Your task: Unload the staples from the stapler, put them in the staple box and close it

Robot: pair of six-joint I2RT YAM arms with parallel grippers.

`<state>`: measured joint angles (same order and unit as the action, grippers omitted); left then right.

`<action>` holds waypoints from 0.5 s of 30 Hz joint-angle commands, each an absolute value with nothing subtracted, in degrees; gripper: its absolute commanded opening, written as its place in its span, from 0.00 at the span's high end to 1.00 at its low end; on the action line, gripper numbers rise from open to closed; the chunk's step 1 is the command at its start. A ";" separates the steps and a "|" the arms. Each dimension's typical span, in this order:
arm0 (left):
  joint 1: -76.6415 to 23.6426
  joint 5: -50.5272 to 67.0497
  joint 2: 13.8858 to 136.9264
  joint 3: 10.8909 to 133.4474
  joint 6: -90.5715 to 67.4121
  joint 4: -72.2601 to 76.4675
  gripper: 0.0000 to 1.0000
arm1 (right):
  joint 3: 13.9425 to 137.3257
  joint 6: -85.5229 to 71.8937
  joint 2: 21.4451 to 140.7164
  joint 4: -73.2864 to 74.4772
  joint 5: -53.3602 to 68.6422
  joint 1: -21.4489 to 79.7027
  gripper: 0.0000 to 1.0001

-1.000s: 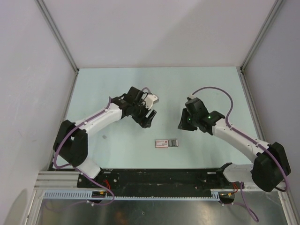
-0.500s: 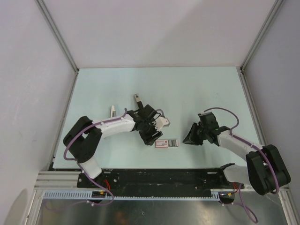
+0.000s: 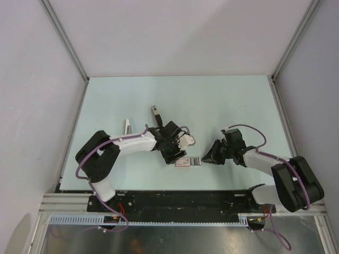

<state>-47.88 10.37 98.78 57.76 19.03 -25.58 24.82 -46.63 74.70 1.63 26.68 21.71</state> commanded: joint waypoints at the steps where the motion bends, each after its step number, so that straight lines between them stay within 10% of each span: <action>1: -48.61 10.43 100.49 57.92 21.87 -24.49 0.34 | 23.47 -47.80 76.43 -3.26 27.84 21.52 0.83; 15: -49.65 9.01 99.35 57.83 21.90 -24.53 0.33 | 21.89 -50.09 79.25 -8.97 29.14 21.84 0.85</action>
